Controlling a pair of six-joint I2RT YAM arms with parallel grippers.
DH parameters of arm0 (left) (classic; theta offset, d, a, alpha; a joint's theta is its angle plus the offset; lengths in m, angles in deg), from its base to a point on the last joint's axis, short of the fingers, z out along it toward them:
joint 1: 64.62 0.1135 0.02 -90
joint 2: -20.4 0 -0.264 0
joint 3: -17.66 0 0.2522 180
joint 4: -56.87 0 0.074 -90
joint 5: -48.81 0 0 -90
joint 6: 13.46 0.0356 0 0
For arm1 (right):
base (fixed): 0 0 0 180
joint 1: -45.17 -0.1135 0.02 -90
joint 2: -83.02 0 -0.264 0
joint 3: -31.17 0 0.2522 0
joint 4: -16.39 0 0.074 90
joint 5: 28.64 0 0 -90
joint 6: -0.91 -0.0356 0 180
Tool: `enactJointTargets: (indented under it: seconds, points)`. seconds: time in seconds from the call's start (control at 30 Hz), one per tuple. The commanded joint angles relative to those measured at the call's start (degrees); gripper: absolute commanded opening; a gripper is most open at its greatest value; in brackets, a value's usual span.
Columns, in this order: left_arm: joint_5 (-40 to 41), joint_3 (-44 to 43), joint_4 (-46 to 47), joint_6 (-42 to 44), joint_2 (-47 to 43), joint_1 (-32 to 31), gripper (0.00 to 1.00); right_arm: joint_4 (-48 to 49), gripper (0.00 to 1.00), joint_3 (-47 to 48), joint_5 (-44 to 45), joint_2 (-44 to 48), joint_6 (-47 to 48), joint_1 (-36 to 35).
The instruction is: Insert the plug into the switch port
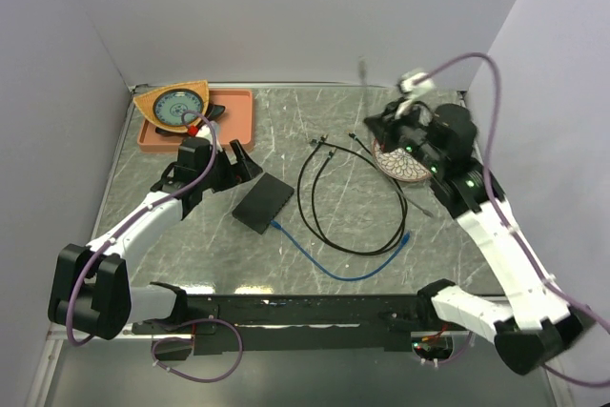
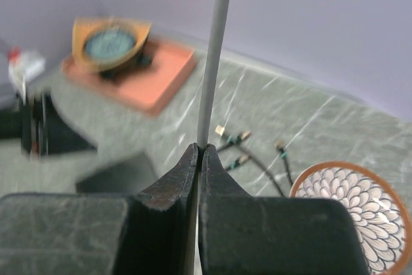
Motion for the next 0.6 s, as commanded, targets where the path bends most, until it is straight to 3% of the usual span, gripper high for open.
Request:
enactJointTargets:
  seconds: [0.0, 0.13, 0.37, 0.57]
  points:
    - [-0.1, -1.6, 2.2, 1.3, -1.2, 0.2, 0.96, -10.5, 0.0, 0.1, -20.5, -6.1, 8.3, -1.0]
    - [2.0, -2.4, 0.7, 1.0, -0.6, 0.3, 0.96, -12.1, 0.0, -3.3, -28.6, -13.0, 9.7, -3.8]
    - [4.5, -1.9, -0.7, -1.3, -0.4, 1.5, 0.96, -15.5, 0.0, -3.9, -28.4, -29.6, 14.4, -16.3]
    - [3.7, -0.5, -0.7, -2.1, -0.2, 3.3, 0.96, -14.6, 0.32, -1.5, -27.6, -36.8, 13.8, -19.8]
